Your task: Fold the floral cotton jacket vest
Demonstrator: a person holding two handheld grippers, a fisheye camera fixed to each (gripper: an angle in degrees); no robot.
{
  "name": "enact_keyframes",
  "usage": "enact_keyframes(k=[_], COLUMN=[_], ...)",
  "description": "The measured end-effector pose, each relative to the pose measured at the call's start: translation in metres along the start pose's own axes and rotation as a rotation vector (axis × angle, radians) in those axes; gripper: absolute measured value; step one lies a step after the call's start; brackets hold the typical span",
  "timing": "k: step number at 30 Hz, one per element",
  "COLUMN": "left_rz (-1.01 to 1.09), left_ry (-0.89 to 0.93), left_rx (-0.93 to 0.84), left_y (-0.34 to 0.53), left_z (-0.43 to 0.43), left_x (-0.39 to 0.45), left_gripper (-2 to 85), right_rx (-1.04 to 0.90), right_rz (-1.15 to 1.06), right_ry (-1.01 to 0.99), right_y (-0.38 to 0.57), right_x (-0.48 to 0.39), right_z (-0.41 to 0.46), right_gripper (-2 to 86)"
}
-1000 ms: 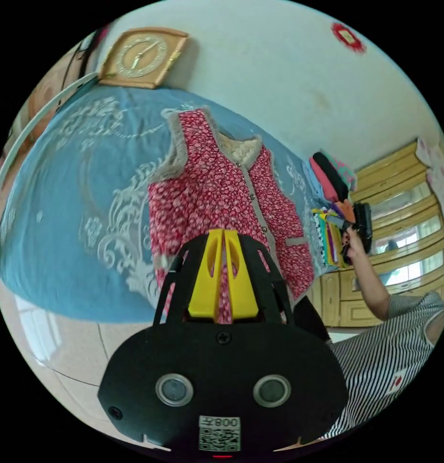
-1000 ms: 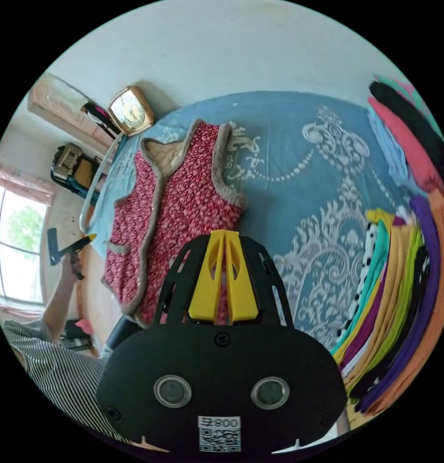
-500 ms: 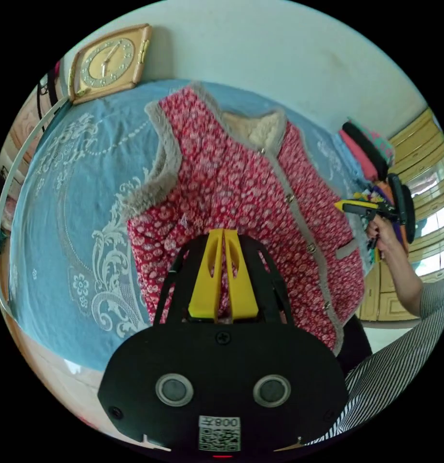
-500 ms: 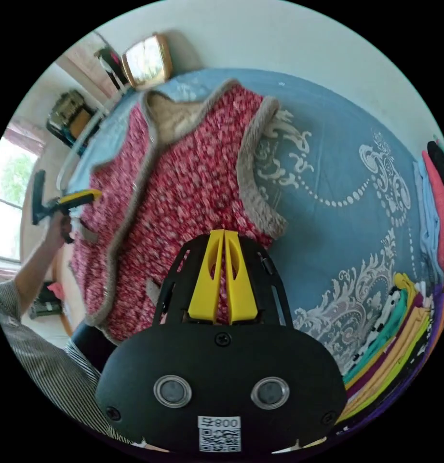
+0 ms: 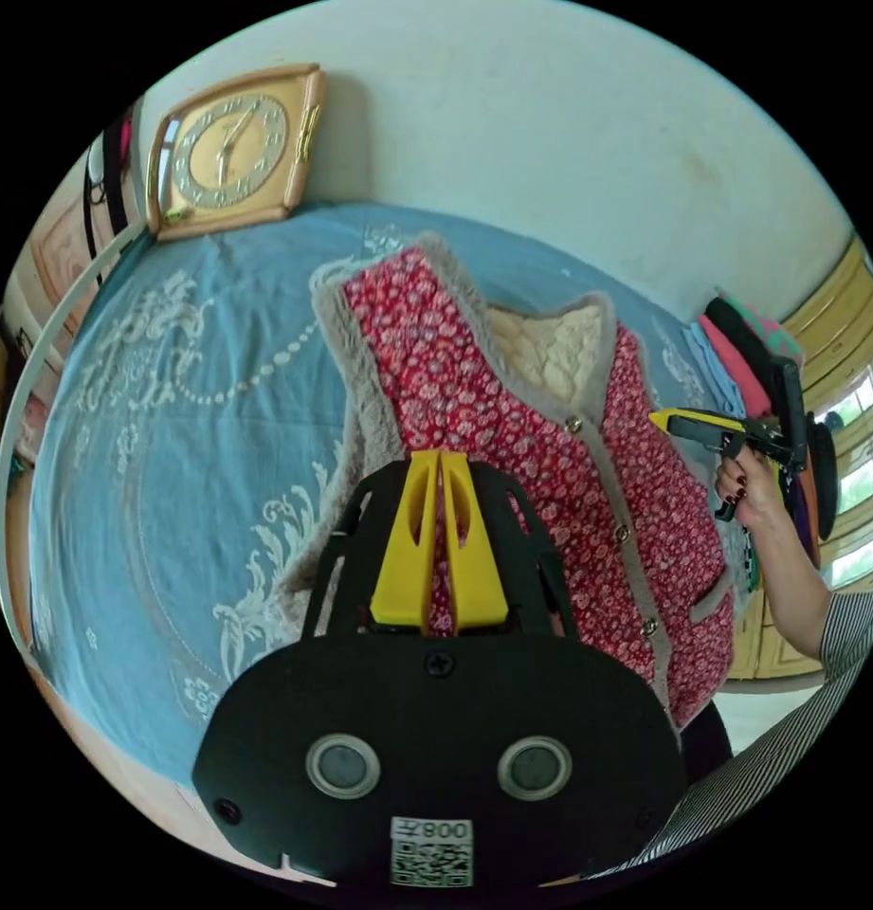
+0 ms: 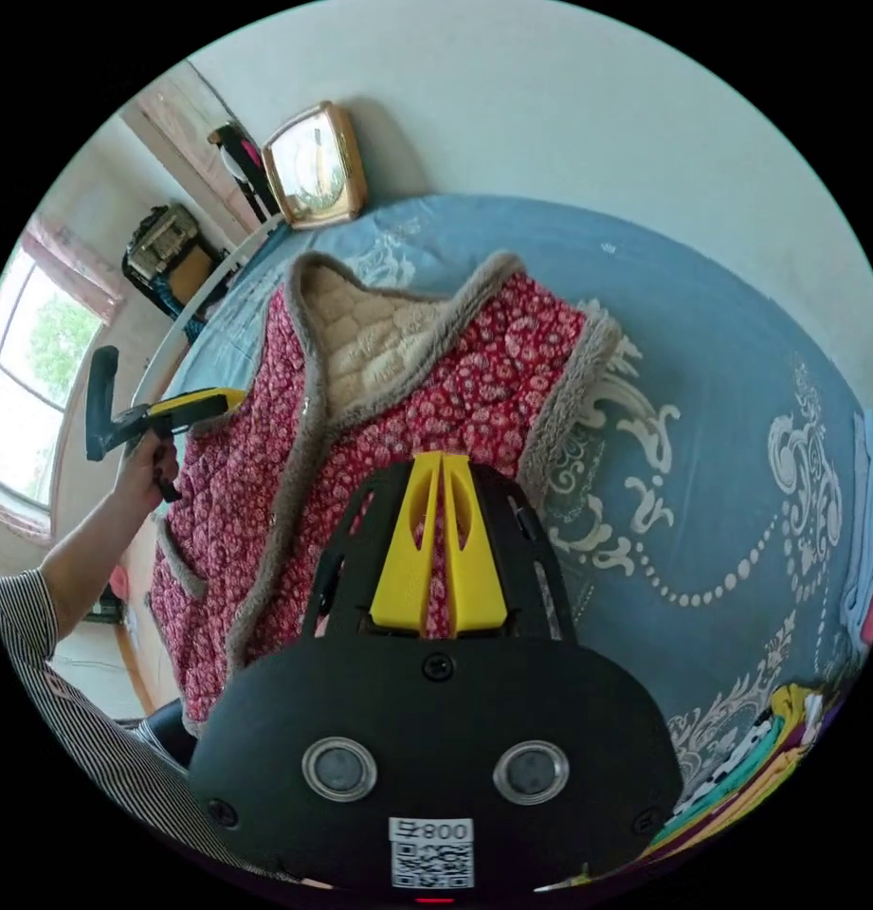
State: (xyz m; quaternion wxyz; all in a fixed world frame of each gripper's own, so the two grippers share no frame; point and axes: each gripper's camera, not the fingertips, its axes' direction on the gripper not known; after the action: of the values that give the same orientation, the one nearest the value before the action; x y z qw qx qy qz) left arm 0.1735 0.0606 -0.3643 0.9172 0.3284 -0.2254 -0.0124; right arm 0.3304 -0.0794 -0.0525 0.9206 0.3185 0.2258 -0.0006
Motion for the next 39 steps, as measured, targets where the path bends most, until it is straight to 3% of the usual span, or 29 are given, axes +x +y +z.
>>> enact_keyframes(k=[5, 8, 11, 17, 20, 24, 26, 32, 39], left_rz=[-0.035, -0.082, -0.061, 0.019, 0.033, -0.004, -0.058, 0.090, 0.069], left_ry=[-0.019, 0.029, 0.029, 0.132, 0.032, -0.046, -0.010, 0.118, 0.078], left_rx=[0.024, -0.136, -0.074, 0.027, 0.087, -0.082, -0.035, 0.139, -0.070], left_y=[-0.076, -0.110, -0.122, -0.134, -0.148, -0.169, -0.172, -0.184, -0.219], left_z=[0.034, 0.085, 0.094, 0.076, 0.069, 0.115, 0.109, 0.072, 0.104], left_x=[-0.008, -0.018, -0.019, -0.012, -0.009, -0.017, -0.019, -0.012, -0.039], left_gripper=[0.3, 0.2, 0.2, 0.2, 0.3, 0.5, 0.7, 4.4, 13.9], right_rx=[0.007, -0.147, -0.160, -0.015, 0.077, -0.144, -0.089, 0.039, -0.138], right_rz=[0.056, 0.054, 0.009, -0.031, 0.035, 0.114, 0.097, -0.078, -0.089], right_ry=[0.027, 0.065, 0.108, 0.001, 0.005, 0.011, 0.030, 0.013, -0.050], right_y=[-0.070, -0.107, -0.125, -0.126, -0.139, -0.167, -0.167, -0.173, -0.206], right_x=[0.018, 0.022, 0.019, 0.042, 0.066, 0.095, 0.093, 0.091, 0.138], right_z=[0.025, 0.076, 0.082, 0.034, 0.014, 0.073, 0.069, 0.017, 0.033], right_gripper=[-0.1, -0.2, -0.3, 0.0, 0.0, 0.1, 0.2, 1.8, 9.1])
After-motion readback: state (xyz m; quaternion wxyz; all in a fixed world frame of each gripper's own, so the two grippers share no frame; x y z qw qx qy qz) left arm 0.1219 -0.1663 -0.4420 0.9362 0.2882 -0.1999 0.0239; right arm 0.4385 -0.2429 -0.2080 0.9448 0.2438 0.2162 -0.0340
